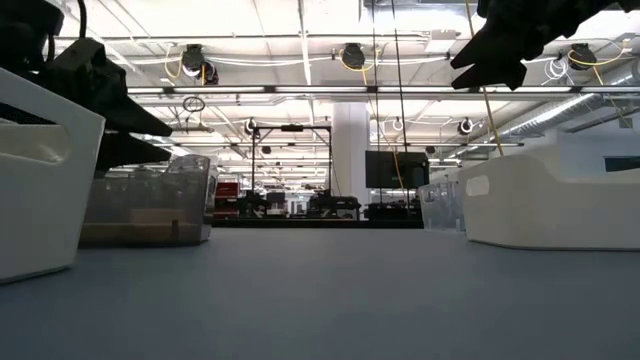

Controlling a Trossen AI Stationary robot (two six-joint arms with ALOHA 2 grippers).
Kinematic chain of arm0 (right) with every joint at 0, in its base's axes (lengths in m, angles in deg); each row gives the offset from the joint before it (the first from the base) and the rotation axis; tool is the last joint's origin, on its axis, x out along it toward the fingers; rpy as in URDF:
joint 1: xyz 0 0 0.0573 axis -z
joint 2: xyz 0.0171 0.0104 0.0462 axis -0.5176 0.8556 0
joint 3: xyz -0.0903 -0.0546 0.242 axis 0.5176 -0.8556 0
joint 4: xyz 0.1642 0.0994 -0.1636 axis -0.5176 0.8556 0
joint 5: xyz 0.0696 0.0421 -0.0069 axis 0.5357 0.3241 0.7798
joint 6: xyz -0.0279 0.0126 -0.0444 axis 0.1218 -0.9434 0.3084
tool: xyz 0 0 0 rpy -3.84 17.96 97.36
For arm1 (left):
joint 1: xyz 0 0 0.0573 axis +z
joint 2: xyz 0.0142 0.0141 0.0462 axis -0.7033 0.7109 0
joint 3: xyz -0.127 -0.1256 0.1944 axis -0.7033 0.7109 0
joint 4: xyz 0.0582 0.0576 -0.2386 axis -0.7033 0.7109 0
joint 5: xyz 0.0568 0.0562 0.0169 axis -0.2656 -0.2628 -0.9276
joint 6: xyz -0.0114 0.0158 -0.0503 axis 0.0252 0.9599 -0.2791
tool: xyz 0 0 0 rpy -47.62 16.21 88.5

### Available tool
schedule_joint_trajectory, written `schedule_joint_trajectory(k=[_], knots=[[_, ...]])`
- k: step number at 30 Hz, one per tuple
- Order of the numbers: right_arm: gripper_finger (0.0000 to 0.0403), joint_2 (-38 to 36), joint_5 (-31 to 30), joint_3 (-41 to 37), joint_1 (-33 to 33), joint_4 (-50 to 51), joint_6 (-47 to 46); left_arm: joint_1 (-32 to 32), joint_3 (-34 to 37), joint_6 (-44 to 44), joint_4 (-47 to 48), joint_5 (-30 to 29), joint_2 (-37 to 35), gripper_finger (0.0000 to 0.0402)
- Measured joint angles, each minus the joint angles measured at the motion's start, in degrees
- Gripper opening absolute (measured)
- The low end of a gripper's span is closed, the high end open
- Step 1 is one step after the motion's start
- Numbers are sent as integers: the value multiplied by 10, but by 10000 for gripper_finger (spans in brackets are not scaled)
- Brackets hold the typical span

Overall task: Sort & place blocks by color
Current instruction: Return to Home Position

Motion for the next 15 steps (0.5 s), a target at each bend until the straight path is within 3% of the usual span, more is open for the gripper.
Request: schedule_joint_trajectory(k=[7, 15], knots=[[222, -49, 0, -47, -1, -58, 0, 0, 5, 36, -34, 11, 1, 216], [222, -147, 0, -197, -1, -224, 0, 0, 4, 158, -69, 12, 1, 216]])
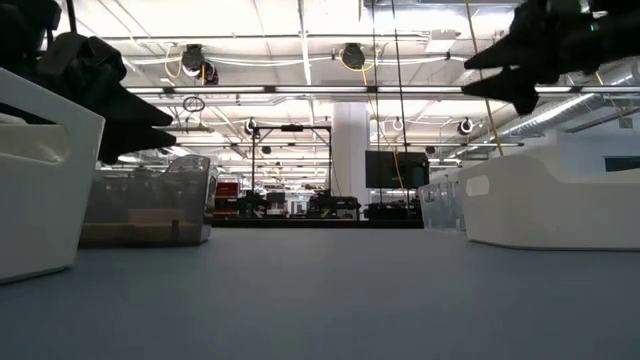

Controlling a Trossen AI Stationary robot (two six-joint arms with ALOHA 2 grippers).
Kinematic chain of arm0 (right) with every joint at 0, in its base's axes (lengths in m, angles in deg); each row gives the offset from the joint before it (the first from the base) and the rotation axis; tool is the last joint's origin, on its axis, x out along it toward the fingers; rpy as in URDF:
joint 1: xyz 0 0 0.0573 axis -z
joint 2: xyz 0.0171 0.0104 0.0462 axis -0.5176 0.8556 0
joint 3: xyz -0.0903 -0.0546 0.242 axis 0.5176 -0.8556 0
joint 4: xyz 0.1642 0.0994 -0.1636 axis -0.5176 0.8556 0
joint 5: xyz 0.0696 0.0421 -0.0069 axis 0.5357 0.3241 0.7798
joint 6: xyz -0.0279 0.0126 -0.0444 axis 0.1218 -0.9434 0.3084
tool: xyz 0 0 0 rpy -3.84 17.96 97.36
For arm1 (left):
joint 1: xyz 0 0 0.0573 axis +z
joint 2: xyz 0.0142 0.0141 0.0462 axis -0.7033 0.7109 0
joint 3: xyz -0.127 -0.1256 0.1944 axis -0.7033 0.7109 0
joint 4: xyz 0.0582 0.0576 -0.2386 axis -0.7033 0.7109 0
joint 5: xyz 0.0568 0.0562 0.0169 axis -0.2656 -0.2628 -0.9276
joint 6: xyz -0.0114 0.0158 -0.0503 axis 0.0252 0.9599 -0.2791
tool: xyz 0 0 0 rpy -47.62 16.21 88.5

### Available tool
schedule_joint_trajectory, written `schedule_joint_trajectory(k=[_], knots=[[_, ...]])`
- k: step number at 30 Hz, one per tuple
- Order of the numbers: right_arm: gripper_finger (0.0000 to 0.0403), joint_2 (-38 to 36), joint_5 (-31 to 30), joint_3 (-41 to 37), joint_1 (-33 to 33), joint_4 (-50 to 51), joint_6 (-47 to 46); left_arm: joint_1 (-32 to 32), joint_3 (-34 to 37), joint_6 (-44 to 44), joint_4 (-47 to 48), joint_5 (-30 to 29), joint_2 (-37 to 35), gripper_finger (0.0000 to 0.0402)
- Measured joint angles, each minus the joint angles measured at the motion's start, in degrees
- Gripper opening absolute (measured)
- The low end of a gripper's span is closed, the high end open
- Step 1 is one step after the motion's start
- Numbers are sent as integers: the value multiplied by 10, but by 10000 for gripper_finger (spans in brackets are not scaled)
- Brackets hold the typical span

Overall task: Sort & place blocks by color
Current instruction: Return to Home Position

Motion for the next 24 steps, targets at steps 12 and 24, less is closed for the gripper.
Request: schedule_joint_trajectory(k=[12, 24], knots=[[222, -44, 2, -186, 0, -47, 1, 0, 0, 36, 2, -3, 0, 216], [222, -154, 0, -187, -17, -45, 2, 0, -1, 34, -1, -3, 2, 216]])
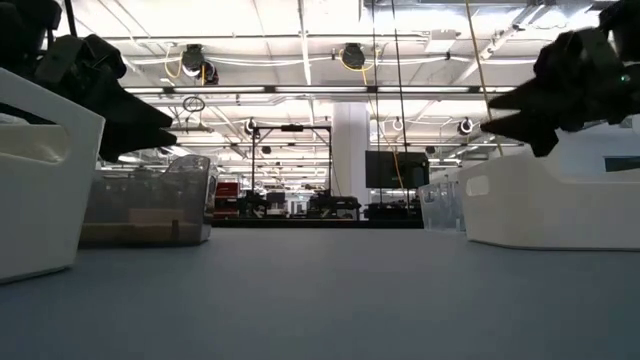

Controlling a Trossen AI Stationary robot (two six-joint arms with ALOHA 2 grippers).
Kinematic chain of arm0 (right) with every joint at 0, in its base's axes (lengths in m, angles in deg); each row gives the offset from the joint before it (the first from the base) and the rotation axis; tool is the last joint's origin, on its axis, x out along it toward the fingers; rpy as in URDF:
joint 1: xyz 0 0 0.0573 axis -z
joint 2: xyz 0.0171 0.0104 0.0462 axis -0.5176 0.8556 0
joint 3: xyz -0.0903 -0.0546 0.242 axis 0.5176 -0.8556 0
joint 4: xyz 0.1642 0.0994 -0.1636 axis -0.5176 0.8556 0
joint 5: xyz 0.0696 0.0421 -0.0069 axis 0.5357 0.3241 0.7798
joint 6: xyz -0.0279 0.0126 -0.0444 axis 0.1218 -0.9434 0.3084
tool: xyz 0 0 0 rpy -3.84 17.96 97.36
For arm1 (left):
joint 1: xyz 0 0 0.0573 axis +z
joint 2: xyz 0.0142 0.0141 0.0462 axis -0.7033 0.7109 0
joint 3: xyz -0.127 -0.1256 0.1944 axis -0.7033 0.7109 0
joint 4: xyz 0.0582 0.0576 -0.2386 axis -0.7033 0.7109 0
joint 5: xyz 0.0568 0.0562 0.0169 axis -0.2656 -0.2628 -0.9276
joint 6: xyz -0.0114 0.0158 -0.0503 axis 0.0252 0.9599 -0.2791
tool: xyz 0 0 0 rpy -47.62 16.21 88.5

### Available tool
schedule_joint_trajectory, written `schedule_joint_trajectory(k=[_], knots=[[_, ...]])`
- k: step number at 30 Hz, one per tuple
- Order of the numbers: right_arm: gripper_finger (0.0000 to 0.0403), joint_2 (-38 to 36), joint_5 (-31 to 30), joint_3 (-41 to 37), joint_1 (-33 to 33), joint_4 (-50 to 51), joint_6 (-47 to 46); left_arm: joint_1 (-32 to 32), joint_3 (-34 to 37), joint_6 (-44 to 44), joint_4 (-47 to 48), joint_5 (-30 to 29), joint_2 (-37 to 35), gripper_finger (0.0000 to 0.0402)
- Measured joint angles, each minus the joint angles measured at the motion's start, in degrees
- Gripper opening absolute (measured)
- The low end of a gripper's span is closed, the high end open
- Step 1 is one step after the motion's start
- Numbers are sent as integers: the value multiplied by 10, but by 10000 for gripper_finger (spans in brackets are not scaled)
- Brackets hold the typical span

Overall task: Sort & place blocks by color
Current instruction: Return to Home Position

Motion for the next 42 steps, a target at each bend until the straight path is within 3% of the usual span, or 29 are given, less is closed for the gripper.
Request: schedule_joint_trajectory(k=[6, 11, 19, 26, 42], knots=[[222, -74, 0, -1, 5, -1, 0, 0, 0, 0, 5, 0, -18, 216], [222, -126, 0, -1, 25, -1, 0, 14, 0, 0, 9, 1, -91, 216], [222, -126, 0, -2, 100, -8, 0, 102, 0, 0, 8, 1, -216, 216], [222, -126, 0, -2, 209, -9, 0, 216, 0, 0, 9, 1, -278, 216], [222, -126, 0, -2, 510, -9, 0, 480, 0, 1, 9, 0, -350, 216]])
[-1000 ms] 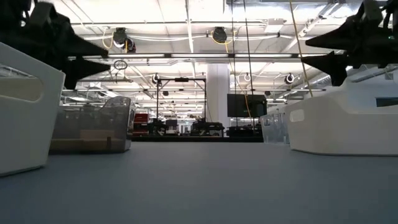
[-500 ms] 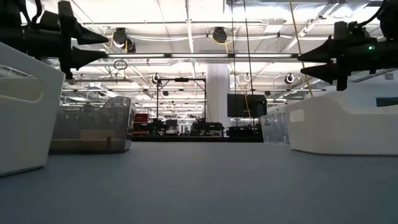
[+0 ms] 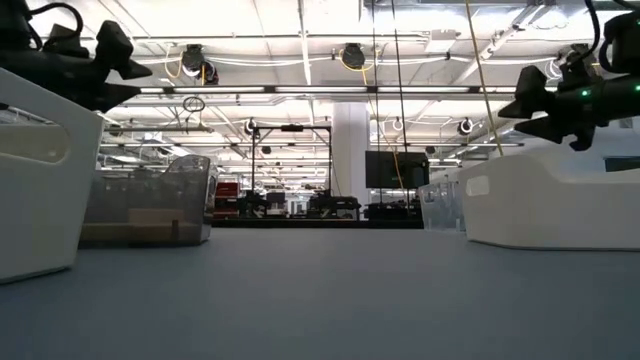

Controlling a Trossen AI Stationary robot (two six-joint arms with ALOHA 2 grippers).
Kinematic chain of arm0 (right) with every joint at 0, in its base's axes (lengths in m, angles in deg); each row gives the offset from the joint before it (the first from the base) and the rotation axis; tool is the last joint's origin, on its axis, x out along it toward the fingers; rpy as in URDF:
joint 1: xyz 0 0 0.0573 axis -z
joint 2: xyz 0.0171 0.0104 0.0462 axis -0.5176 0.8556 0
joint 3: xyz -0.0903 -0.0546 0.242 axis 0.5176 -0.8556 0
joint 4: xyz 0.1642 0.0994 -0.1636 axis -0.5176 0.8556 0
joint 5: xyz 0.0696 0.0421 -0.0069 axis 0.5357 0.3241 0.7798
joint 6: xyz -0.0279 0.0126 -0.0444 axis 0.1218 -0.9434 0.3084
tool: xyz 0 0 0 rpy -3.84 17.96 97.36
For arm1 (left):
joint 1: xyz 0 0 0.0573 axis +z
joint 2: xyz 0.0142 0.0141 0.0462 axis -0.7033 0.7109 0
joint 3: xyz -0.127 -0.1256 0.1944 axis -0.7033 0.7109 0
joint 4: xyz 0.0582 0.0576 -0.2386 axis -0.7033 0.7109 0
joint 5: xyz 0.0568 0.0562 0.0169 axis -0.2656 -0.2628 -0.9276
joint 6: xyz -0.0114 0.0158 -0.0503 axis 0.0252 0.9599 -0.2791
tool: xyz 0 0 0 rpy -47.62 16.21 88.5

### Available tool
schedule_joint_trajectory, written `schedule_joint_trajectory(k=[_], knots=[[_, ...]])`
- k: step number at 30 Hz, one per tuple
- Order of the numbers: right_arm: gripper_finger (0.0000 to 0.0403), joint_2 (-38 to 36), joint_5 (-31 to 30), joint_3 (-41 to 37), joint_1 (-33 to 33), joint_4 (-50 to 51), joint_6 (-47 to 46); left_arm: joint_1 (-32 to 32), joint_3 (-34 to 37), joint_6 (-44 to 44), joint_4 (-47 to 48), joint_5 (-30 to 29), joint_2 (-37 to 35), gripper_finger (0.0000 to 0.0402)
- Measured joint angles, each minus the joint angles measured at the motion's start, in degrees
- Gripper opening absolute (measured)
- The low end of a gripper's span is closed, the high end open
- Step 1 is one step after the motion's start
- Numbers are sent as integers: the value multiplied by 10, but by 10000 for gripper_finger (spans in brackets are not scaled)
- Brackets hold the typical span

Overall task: Sort & place blocks by color
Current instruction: Return to Home Position

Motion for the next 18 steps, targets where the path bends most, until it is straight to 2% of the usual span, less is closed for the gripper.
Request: schedule_joint_trajectory(k=[8, 18], knots=[[222, 0, 0, 0, 99, 0, 0, 80, 0, 0, 0, 0, -12, 216], [222, 1, 0, 0, 114, 0, 0, 89, 0, 0, 0, 0, -12, 216]])
